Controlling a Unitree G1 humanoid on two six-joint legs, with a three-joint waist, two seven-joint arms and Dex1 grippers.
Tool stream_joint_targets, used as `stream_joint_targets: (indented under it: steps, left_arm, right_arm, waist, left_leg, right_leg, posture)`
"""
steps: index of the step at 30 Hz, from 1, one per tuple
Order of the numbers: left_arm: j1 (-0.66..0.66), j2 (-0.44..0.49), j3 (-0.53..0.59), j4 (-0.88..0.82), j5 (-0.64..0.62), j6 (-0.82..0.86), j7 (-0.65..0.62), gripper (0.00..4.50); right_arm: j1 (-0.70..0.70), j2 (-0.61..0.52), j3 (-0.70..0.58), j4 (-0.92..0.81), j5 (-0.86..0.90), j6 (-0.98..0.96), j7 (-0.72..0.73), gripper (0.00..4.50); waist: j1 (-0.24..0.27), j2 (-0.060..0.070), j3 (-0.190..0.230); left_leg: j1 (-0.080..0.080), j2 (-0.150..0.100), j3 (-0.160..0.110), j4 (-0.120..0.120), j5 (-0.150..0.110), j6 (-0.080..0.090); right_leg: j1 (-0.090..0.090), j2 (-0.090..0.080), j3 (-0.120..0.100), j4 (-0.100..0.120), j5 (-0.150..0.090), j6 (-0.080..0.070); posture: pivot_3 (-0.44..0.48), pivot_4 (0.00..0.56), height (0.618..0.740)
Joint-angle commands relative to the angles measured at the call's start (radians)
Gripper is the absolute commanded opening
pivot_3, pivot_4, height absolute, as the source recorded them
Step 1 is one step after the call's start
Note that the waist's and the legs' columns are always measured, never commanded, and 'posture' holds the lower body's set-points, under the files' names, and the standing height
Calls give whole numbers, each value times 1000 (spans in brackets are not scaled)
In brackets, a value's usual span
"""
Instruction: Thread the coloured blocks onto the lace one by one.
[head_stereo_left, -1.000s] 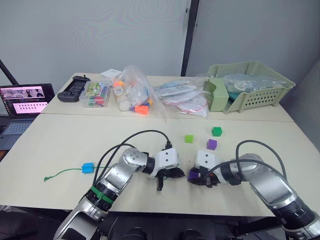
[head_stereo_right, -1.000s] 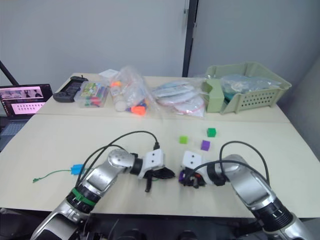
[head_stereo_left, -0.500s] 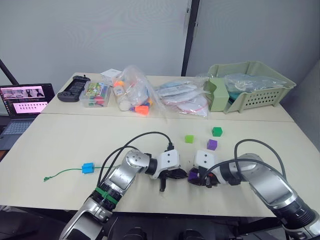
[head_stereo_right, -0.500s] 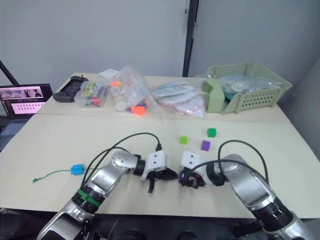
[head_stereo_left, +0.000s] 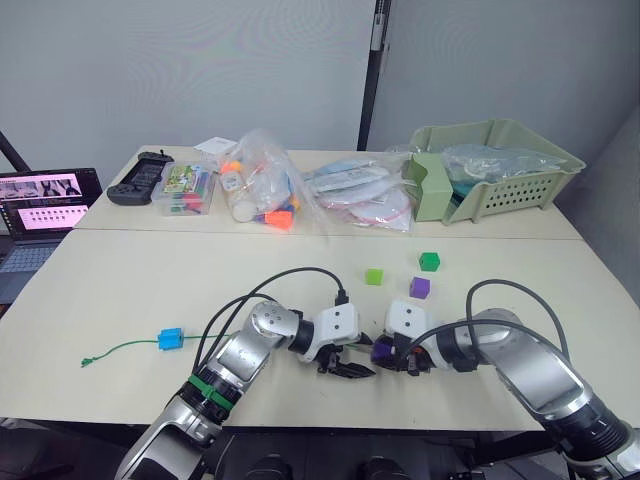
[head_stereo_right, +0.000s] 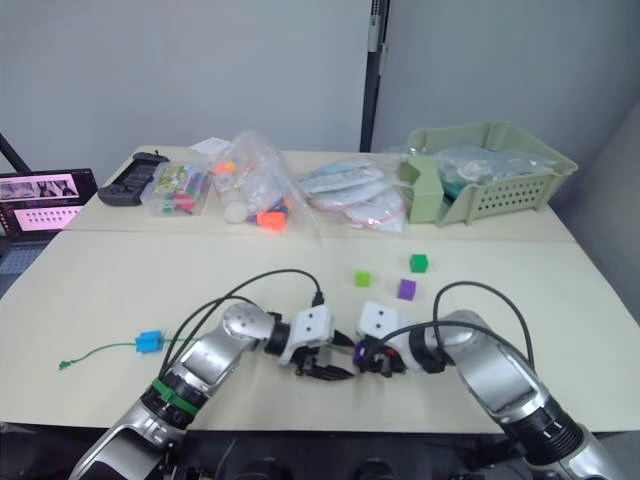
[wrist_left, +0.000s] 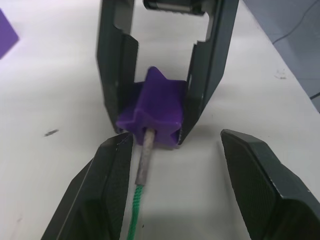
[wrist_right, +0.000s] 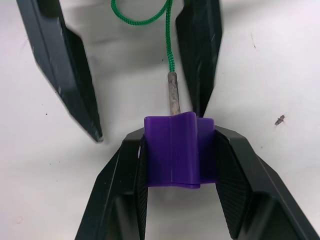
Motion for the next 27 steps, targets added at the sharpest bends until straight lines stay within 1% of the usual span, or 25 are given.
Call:
stream_joint_targets:
  steps: [1,5,8,11,14,17,18,21,23,24,27]
  left_arm:
    - [-17,32,46,-59,-41,25,-11,2962]
    - [-3,77,71,-88,-70,51,-24,2962]
    - [19,116,74,-81,-72,39,-35,2962]
    - [23,118,71,-61,-65,16,-23,2962]
    - [17,96,59,-50,-60,5,-9,2962]
    - [13,74,47,-32,-47,-14,4,2196]
    - [12,68,44,-25,-43,-19,7,1764]
    - [9,57,35,-5,-34,-39,13,889]
    - [7,60,30,9,-26,-57,12,178]
    - [6,60,30,13,-26,-62,11,22]
    - [-1,54,30,21,-24,-65,16,22]
  right_arm:
    - [19,-4,15,-11,9,5,-4,1324]
    - [25,-6,18,-15,11,4,-7,1324]
    - [28,-8,19,-18,12,4,-7,1324]
    - [29,-9,19,-20,13,4,-6,1324]
    - [29,-12,19,-23,14,6,-3,1324]
    - [28,-13,18,-32,17,14,-3,1324]
    - [29,-14,18,-36,18,17,-2,1324]
    - [32,-16,16,-46,20,24,-3,1324]
    - [34,-18,15,-51,21,28,-3,1324]
    - [35,-19,13,-54,23,30,-2,1324]
    - [40,-21,8,-62,26,36,-4,1324]
  waist:
    - [-1,0,0]
    - [-2,0,0]
    - [-2,0,0]
    - [-2,0,0]
    - [-1,0,0]
    - [-2,0,0]
    - [-3,0,0]
    - [-3,0,0]
    - [-3,0,0]
    - [-2,0,0]
    - [-2,0,0]
  left_leg:
    - [0,0,0,0,0,0]
    - [0,0,0,0,0,0]
    - [0,0,0,0,0,0]
    - [0,0,0,0,0,0]
    - [0,0,0,0,0,0]
    - [0,0,0,0,0,0]
    - [0,0,0,0,0,0]
    - [-1,0,0,-1,0,0]
    - [-1,0,0,-1,0,0]
    - [-1,0,0,-1,0,0]
    - [-1,0,0,-1,0,0]
  right_leg:
    - [0,0,0,0,0,0]
    - [0,0,0,0,0,0]
    - [0,0,0,0,0,0]
    - [0,0,0,0,0,0]
    - [0,0,0,0,0,0]
    - [0,0,0,-1,0,0]
    - [0,0,0,-1,0,0]
    - [-1,0,0,0,0,0]
    - [-1,0,0,0,0,0]
    - [-1,0,0,0,0,0]
    - [-1,0,0,0,0,0]
  posture:
    - [0,150,740]
    - [0,150,740]
    - [0,150,740]
    - [0,150,740]
    - [0,150,740]
    - [0,150,740]
    - [0,150,740]
    - [0,150,740]
    - [0,150,740]
    - [0,150,740]
    - [0,150,740]
